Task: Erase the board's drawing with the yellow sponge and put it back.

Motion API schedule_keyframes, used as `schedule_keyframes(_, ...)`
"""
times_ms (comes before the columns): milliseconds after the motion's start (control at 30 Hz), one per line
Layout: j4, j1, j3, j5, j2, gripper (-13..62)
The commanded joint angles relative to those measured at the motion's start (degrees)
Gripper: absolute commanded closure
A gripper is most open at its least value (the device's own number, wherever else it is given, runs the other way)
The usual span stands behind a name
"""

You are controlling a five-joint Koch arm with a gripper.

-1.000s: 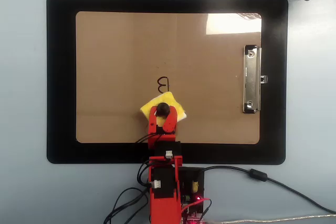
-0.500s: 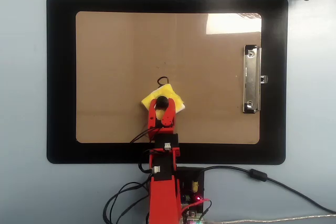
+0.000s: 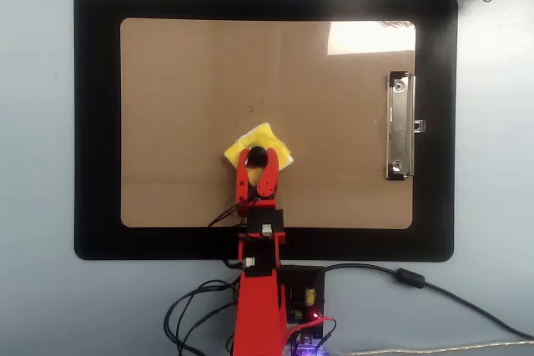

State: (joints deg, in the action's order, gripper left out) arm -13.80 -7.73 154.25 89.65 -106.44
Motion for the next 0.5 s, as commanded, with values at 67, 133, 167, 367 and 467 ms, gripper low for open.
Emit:
schedule_keyframes(67, -0.4, -0.6, 3.3, -0.3, -5.6, 57.7)
schedule_keyframes(133, -0.8, -0.6, -0.4, -0.2, -1.0, 57.7)
schedule_keyframes(167, -0.9, -0.6, -4.3, -0.2, 3.4, 57.7)
schedule_keyframes(367, -7.4, -0.4, -19.1, -0.1, 22.1, 57.7)
schedule_keyframes(467, -9.4, -0.2, -11.6, -0.2, 17.8, 57.7)
